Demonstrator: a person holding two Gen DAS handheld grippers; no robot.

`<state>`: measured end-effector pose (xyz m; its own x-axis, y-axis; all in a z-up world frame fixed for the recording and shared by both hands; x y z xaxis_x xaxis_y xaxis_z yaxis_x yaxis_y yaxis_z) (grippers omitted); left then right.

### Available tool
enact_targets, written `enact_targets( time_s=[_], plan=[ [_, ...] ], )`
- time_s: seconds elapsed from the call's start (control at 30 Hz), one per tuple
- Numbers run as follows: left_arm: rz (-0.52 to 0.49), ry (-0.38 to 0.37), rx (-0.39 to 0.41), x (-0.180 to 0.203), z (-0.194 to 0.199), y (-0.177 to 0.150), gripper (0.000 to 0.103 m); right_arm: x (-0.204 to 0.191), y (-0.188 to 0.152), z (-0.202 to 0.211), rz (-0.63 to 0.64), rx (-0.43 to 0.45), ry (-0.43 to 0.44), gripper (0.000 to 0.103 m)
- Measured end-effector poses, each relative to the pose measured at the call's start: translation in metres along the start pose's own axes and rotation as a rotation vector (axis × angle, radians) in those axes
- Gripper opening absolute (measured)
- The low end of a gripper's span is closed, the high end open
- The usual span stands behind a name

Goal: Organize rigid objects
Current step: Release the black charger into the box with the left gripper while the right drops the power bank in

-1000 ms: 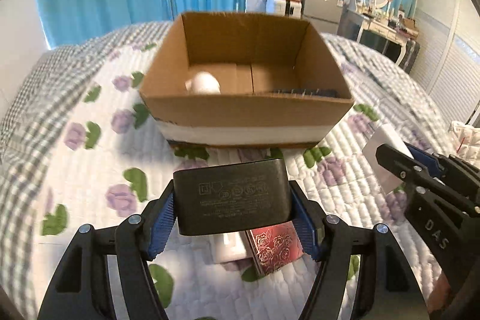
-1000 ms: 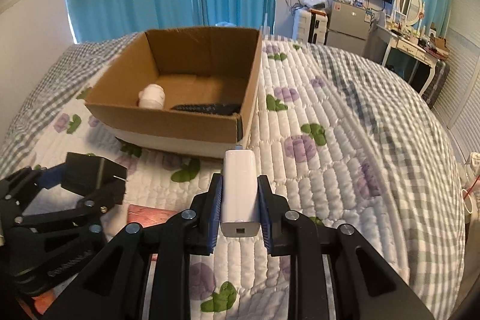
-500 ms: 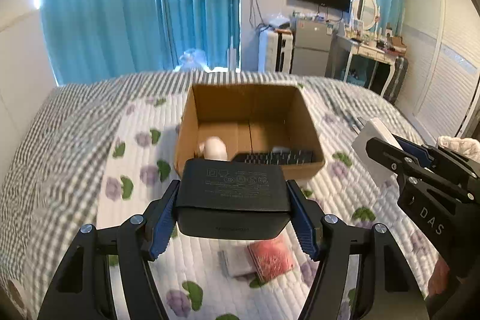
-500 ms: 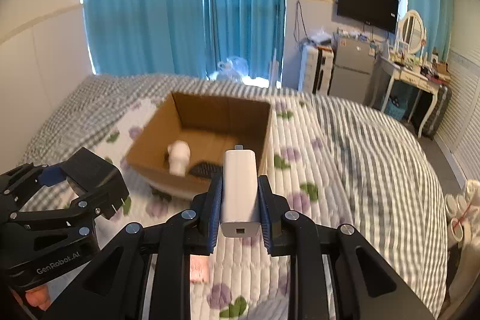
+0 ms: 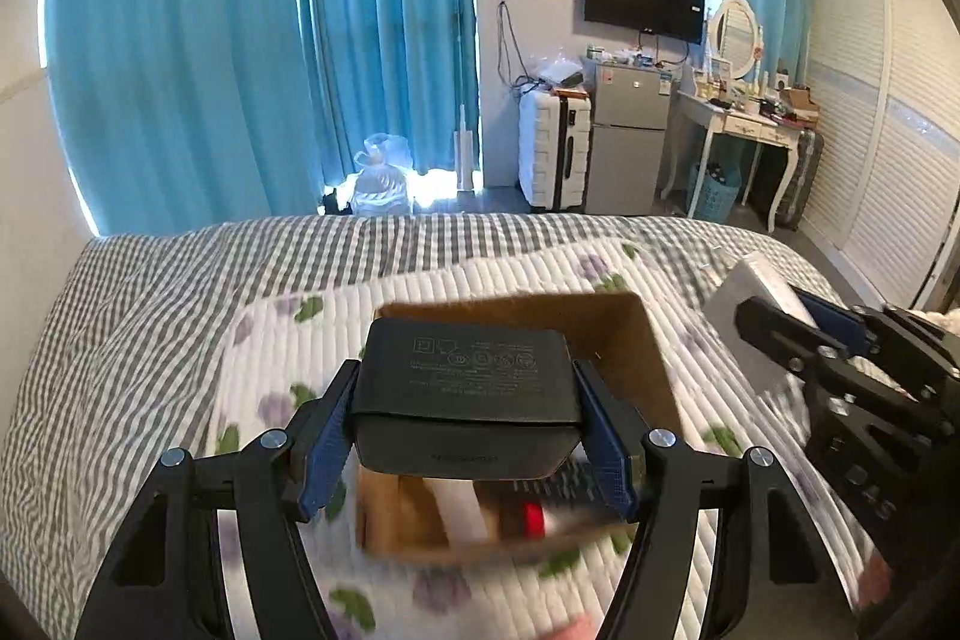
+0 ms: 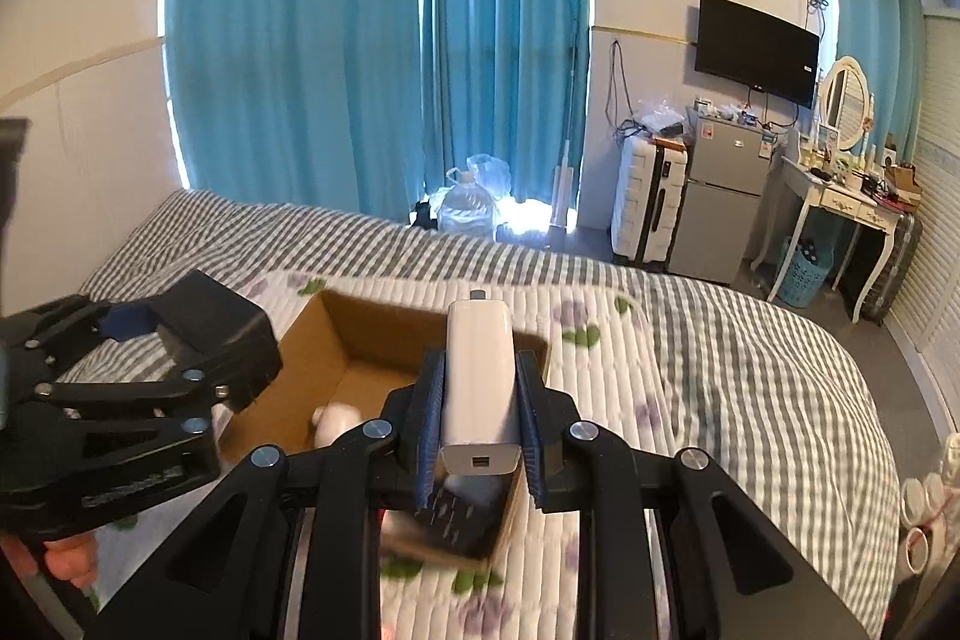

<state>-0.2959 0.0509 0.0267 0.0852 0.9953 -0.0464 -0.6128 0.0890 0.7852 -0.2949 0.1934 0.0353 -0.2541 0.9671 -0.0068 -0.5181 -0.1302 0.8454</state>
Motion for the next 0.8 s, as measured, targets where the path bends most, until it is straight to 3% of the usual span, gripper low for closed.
enact_targets(
  time_s=[0.17, 0.43, 0.63, 0.8],
  plan=[
    [-0.008, -0.007, -0.040, 0.012, -0.061, 0.012, 0.069, 0.014, 0.019, -0.048, -0.019, -0.008, -0.004, 0.022],
    [-0.036, 0.003, -0.124, 0.026, -0.126, -0.013, 0.069, 0.035, 0.013, -0.106, -0.052, -0.053, 0.024, 0.022],
    [-0.032, 0.006, -0.188, 0.028, -0.140, -0.027, 0.069, 0.038, -0.006, -0.124, -0.041, -0.105, 0.041, 0.022],
    [-0.075, 0.093, -0.124, 0.026, -0.118, -0.020, 0.080, 0.036, -0.010, -0.122, -0.052, -0.108, 0.044, 0.022]
  ],
)
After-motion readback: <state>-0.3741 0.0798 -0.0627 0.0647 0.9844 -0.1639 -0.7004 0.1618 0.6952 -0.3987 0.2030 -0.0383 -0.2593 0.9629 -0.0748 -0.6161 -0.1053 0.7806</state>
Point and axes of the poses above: each gripper's, at about its wrist camera, not at the fingertips, and z roughly against the way its jaws point, x to its right, y to its top, the point moved 1 cm from there along -z, roughly the way its jaws point, and after that the axes turned 1 degree about y, right-handed, at the moved point
